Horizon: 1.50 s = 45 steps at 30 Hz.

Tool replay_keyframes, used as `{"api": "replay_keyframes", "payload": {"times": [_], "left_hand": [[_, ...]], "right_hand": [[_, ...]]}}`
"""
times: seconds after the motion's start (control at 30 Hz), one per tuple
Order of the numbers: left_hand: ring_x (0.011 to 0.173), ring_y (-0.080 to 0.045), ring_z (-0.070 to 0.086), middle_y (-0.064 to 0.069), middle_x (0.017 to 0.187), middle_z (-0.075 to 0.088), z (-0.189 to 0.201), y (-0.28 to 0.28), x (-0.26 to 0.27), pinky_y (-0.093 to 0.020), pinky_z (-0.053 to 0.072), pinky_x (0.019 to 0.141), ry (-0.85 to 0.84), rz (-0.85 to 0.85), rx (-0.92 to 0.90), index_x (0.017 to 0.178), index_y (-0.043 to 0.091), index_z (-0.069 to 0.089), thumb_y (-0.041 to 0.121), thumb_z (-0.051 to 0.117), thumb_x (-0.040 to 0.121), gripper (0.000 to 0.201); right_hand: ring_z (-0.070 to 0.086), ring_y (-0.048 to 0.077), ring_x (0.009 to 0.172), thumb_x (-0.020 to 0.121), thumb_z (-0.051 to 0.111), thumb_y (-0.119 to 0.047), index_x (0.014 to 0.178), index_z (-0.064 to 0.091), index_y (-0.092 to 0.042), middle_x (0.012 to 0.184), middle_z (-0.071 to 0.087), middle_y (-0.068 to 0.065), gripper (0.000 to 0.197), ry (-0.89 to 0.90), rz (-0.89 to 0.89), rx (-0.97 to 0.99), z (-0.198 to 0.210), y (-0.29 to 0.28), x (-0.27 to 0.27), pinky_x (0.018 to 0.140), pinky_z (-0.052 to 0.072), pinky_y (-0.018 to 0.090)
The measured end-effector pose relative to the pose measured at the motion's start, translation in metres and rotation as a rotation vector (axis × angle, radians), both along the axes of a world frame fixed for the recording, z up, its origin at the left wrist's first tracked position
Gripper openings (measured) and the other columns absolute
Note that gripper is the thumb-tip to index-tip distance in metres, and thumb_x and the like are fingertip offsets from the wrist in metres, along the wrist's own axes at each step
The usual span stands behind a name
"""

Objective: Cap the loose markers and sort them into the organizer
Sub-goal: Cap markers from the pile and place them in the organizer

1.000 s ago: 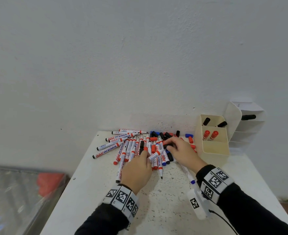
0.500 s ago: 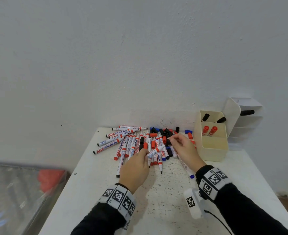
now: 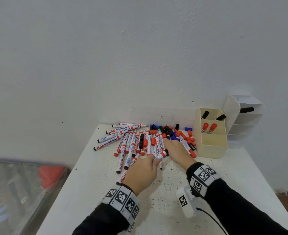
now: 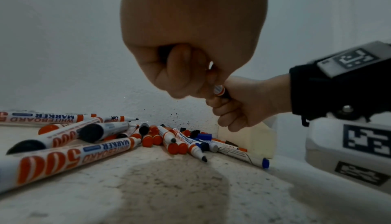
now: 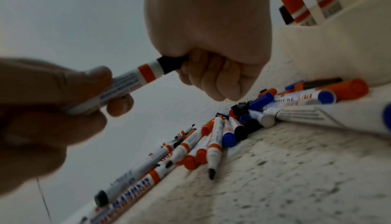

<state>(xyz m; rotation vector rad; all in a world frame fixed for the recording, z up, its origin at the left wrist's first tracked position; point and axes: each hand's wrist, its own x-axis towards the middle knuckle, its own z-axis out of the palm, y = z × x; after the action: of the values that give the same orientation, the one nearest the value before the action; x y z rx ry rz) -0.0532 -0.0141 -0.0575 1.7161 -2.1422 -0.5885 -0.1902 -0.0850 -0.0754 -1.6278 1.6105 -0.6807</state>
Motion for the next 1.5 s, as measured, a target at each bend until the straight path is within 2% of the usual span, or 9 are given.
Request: {"api": "replay_keyframes", "payload": {"times": [0.17, 0.27, 0.33, 0.47, 0.67, 0.83, 1.03, 1.1, 1.5], "left_hand": [[0.041, -0.01, 0.03, 0.003, 0.061, 0.039, 0.014, -0.001, 0.003, -0.019, 0.028, 0.037, 0.356, -0.012, 0.393, 0.078, 0.015, 0.043, 0.045, 0.027, 0.098, 0.04], [0.038, -0.008, 0.022, 0.005, 0.056, 0.033, 0.019, -0.002, 0.006, -0.016, 0.02, 0.037, 0.495, 0.007, 0.612, 0.077, 0.017, 0.041, 0.051, 0.028, 0.096, 0.041], [0.039, -0.008, 0.023, 0.005, 0.057, 0.033, 0.02, -0.007, 0.006, -0.016, 0.02, 0.037, 0.497, -0.016, 0.619, 0.076, 0.018, 0.043, 0.051, 0.029, 0.096, 0.041], [0.049, -0.009, 0.039, 0.002, 0.068, 0.047, 0.023, -0.018, -0.001, -0.019, 0.035, 0.046, 0.489, -0.039, 0.384, 0.083, 0.015, 0.052, 0.048, 0.032, 0.096, 0.041], [0.096, -0.015, 0.058, -0.004, 0.107, 0.061, 0.014, -0.045, 0.01, -0.029, 0.047, 0.085, 0.096, 0.138, 0.092, 0.117, 0.014, 0.056, 0.04, 0.035, 0.097, 0.039], [0.119, -0.023, 0.048, -0.003, 0.129, 0.05, 0.006, -0.053, 0.029, -0.039, 0.04, 0.096, -0.353, 0.348, 0.131, 0.127, 0.021, 0.044, 0.034, 0.044, 0.092, 0.038], [0.116, -0.022, 0.05, -0.004, 0.126, 0.053, -0.002, -0.061, 0.031, -0.037, 0.038, 0.096, -0.438, 0.352, 0.153, 0.124, 0.017, 0.043, 0.035, 0.043, 0.093, 0.036], [0.114, -0.022, 0.052, -0.004, 0.123, 0.054, -0.002, -0.062, 0.03, -0.036, 0.039, 0.095, -0.431, 0.355, 0.163, 0.123, 0.017, 0.044, 0.034, 0.044, 0.093, 0.035], [0.108, -0.02, 0.055, -0.004, 0.117, 0.054, -0.008, -0.068, 0.028, -0.032, 0.043, 0.091, -0.391, 0.375, 0.195, 0.119, 0.014, 0.047, 0.028, 0.047, 0.093, 0.03]], "right_hand": [[0.041, 0.012, 0.057, 0.1, 0.029, -0.028, 0.061, 0.039, -0.018, 0.062, 0.043, 0.003, 0.041, -0.109, -0.016, -0.061, 0.004, 0.007, 0.0, 0.055, 0.034, 0.015], [0.042, 0.005, 0.051, 0.1, 0.03, -0.028, 0.062, 0.042, -0.015, 0.06, 0.042, 0.002, 0.042, -0.142, 0.003, -0.098, 0.005, 0.012, -0.004, 0.049, 0.032, 0.013], [0.04, 0.021, 0.054, 0.099, 0.034, -0.03, 0.06, 0.042, -0.011, 0.059, 0.039, 0.012, 0.044, -0.228, 0.019, -0.162, 0.01, 0.015, -0.003, 0.051, 0.031, 0.025], [0.045, 0.021, 0.057, 0.092, 0.052, -0.033, 0.068, 0.05, -0.009, 0.064, 0.049, 0.016, 0.034, -0.261, -0.028, -0.27, 0.041, 0.015, -0.008, 0.054, 0.038, 0.028], [0.059, 0.003, 0.07, 0.082, 0.068, -0.019, 0.094, 0.058, -0.014, 0.08, 0.058, -0.008, 0.017, -0.172, -0.216, -0.613, 0.113, 0.011, -0.053, 0.063, 0.047, 0.009], [0.054, -0.015, 0.066, 0.084, 0.064, -0.007, 0.096, 0.062, -0.004, 0.069, 0.053, -0.01, 0.012, 0.025, -0.448, -0.901, 0.139, 0.001, -0.106, 0.069, 0.041, 0.008], [0.051, 0.006, 0.073, 0.087, 0.06, -0.006, 0.1, 0.061, -0.003, 0.097, 0.06, 0.015, 0.014, 0.166, -0.462, -0.738, 0.109, -0.026, -0.135, 0.074, 0.037, 0.01], [0.05, 0.017, 0.083, 0.087, 0.06, -0.007, 0.102, 0.062, -0.003, 0.101, 0.06, 0.016, 0.016, 0.21, -0.437, -0.668, 0.099, -0.035, -0.137, 0.08, 0.038, 0.024], [0.049, 0.032, 0.118, 0.095, 0.043, -0.014, 0.128, 0.053, -0.008, 0.129, 0.055, 0.015, 0.034, 0.418, -0.318, -0.249, 0.078, -0.057, -0.137, 0.101, 0.041, 0.043]]}}
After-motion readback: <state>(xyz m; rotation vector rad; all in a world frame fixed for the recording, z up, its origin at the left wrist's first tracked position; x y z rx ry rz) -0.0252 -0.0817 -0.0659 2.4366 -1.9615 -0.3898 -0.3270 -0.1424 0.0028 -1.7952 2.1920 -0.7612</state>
